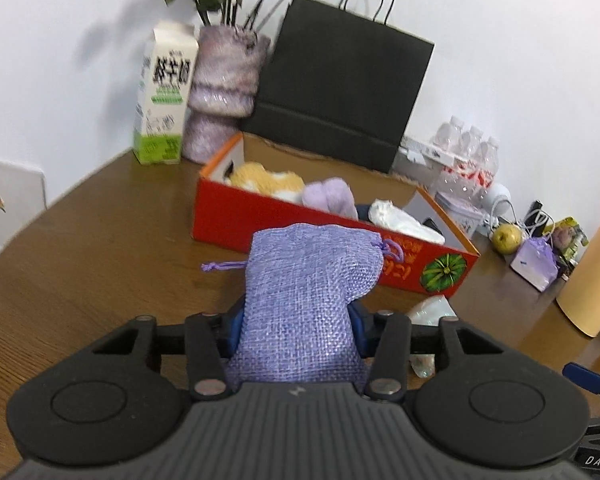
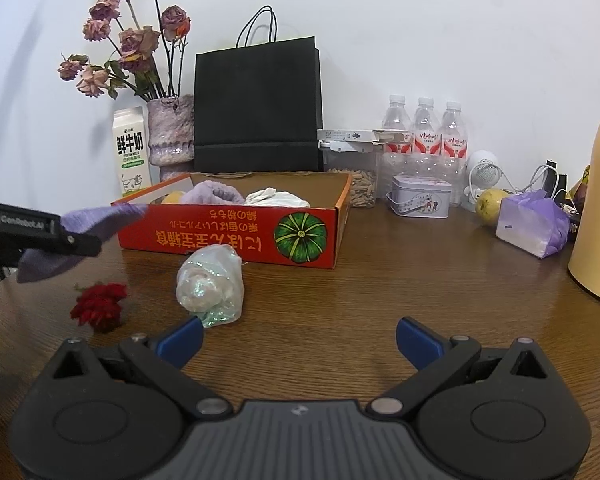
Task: Organize objects
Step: 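Lower the left tool onto the purple drawstring pouch and close it, then lift the purple pouch with the left tool while the right tool grasps the clear iridescent bag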
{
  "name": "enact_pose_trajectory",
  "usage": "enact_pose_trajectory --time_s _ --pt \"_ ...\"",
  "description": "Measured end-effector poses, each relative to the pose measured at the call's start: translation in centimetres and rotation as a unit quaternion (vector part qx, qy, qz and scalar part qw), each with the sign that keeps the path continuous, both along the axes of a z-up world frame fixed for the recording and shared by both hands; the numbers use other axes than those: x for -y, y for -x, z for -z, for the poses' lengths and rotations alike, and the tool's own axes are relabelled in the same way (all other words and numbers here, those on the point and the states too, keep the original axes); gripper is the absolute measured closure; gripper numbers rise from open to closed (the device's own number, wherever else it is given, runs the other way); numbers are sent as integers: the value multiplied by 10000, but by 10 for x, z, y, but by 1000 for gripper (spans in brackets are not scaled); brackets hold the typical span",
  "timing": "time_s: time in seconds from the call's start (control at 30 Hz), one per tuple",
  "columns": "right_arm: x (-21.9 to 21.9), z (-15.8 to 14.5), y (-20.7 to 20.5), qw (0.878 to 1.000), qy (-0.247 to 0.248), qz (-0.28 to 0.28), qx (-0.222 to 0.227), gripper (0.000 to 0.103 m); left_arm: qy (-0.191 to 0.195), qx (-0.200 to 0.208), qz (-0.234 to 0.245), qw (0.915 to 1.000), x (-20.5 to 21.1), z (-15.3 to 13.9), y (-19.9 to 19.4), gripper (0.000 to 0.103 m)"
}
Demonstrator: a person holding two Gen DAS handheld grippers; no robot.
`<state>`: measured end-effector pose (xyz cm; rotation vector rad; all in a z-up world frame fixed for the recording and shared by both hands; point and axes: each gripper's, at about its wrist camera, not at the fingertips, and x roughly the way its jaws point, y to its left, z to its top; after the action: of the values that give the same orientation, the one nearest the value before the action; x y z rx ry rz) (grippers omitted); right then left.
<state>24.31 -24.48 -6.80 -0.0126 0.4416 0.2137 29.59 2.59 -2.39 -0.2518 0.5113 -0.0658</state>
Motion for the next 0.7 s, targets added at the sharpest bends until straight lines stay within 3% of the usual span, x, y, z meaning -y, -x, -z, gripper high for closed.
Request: enact_pose_trajectory --time_s 0.43,0.7 --pt "-17 4 -1 9996 241 -159 24 0 -721 623 -321 9949 -13 -9 21 88" --pt "-55 6 -18 9975 547 -435 -36 2 -860 715 -514 9924 -40 -10 26 88"
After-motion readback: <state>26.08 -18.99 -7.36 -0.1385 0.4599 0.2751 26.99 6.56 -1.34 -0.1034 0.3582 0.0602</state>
